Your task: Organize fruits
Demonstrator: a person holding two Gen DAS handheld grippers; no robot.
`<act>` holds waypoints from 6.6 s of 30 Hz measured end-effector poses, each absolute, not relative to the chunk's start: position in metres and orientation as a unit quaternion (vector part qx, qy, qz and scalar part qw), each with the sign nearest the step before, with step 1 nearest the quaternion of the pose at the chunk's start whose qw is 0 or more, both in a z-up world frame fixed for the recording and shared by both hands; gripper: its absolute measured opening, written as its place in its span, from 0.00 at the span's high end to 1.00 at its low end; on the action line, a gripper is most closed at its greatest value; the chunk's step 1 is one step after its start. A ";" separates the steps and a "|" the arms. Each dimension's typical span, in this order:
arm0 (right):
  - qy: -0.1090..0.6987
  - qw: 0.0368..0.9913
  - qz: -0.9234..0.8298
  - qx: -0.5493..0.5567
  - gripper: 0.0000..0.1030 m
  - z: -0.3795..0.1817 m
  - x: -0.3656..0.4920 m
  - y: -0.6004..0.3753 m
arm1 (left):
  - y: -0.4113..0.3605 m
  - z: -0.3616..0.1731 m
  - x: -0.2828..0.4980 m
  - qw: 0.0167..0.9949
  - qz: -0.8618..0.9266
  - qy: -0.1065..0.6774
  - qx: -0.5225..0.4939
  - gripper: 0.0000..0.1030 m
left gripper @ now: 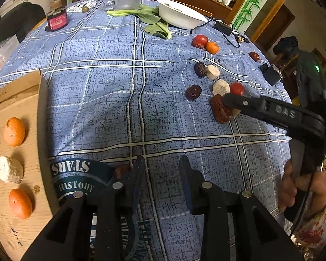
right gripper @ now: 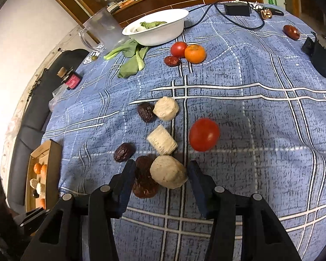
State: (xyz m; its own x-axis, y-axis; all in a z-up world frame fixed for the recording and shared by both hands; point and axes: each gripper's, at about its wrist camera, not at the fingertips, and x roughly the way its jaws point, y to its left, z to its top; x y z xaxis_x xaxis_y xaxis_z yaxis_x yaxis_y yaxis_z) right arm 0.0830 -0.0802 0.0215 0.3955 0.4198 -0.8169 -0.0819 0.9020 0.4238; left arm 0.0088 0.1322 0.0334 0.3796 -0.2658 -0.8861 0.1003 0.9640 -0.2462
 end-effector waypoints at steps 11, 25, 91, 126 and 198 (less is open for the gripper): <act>0.519 0.830 0.119 0.165 0.70 0.033 0.060 -0.120 | 0.125 0.032 0.005 0.827 -0.103 0.547 -0.080 0.70; 0.501 0.840 0.128 0.163 0.50 0.038 0.056 -0.127 | 0.118 0.028 0.005 0.825 -0.102 0.549 -0.085 0.70; 0.524 0.812 0.046 0.254 0.66 0.030 -0.065 -0.183 | 0.021 0.036 0.039 0.838 -0.216 0.501 -0.021 0.45; 0.506 0.815 0.270 0.086 0.65 0.091 -0.009 0.050 | 0.305 0.084 -0.067 0.873 0.064 0.468 -0.120 0.59; 0.485 0.821 0.293 0.067 0.48 0.099 -0.055 0.021 | 0.166 0.148 -0.098 0.887 0.124 0.438 0.075 0.36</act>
State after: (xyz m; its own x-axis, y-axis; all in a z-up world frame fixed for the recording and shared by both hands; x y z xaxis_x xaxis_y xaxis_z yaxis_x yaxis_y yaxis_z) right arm -0.0550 0.0211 0.0993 0.3580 0.5468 -0.7568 -0.4168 0.8189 0.3945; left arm -0.0979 0.1659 0.1484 0.5856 0.2857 -0.7586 -0.1542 0.9580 0.2418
